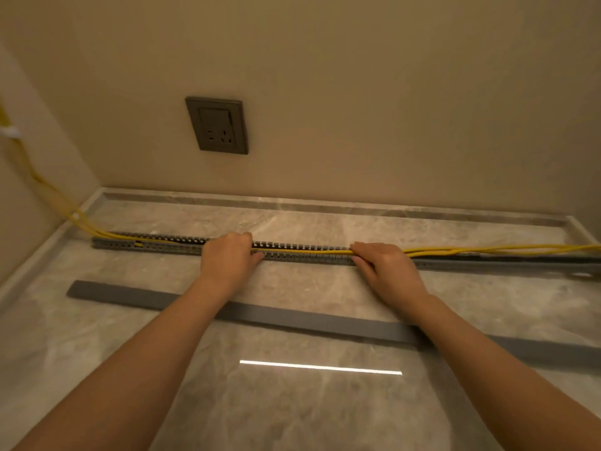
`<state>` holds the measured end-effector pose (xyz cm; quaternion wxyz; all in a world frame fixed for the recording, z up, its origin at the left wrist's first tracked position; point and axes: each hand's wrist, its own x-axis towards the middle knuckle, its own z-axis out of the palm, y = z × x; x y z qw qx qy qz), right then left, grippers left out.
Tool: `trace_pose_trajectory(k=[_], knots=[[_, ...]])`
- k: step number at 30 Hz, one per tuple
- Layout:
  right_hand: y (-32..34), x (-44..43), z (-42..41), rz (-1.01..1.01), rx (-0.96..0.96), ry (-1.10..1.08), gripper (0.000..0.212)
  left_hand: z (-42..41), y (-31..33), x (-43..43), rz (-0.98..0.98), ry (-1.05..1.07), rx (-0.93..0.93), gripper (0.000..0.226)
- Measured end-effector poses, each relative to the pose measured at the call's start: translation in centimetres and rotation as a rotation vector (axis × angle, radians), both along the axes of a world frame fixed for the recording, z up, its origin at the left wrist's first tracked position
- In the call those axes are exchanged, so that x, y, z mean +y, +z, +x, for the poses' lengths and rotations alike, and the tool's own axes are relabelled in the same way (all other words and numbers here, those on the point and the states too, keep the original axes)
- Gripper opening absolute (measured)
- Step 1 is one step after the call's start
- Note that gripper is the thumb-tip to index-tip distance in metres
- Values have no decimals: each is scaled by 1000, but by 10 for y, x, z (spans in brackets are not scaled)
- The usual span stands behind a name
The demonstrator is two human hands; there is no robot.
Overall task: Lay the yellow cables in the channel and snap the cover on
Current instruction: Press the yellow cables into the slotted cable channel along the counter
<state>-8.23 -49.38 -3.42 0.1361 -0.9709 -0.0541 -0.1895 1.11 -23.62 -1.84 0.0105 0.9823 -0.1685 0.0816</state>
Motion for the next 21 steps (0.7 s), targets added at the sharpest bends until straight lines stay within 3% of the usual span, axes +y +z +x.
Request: trace_pose_trajectory(k=[5,7,11,15,21], knots=[[-10,-10,-5,-162,176,89,56,-12,8,1,-148,53,-64,32],[-13,-12,-4,-241,222,96,65,-21,11,-13,-185,-12,-100,26],[-21,-12,-8,-291,281,78,71,-45,6,-64,-320,-219,53,27],[-22,-11,-6,-158,326,91,76,-64,-7,-113,-259,-360,136,48],[-10,-15,-1,134,418,131,77,-76,-14,-134,-159,-348,94,49]])
